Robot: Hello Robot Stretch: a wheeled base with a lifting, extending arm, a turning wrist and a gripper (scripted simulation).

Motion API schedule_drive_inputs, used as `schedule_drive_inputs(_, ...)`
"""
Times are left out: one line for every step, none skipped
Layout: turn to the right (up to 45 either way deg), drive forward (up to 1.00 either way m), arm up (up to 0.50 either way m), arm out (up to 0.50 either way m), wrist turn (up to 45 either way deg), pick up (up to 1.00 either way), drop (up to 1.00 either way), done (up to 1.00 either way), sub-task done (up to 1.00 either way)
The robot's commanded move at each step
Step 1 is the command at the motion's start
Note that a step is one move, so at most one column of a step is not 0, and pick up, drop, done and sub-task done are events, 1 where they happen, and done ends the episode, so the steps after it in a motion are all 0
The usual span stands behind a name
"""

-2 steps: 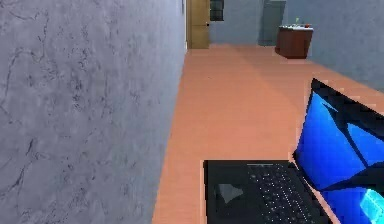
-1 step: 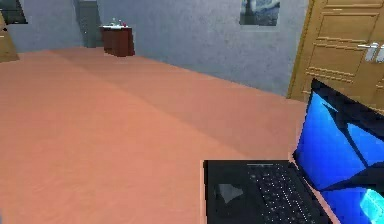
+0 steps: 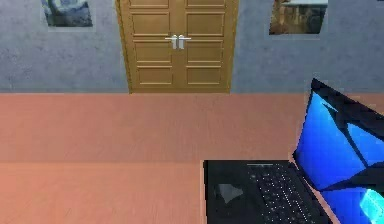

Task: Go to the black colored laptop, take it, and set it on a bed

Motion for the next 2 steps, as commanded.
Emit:
schedule_drive_inputs(0.0, 0.30, 0.00, 0.00, 0.0, 0.00, 0.00, 0.00, 0.00)
schedule_drive_inputs(-45.0, 0.00, 0.00, 0.00, 0.0, 0.00, 0.00, 0.00, 0.00)
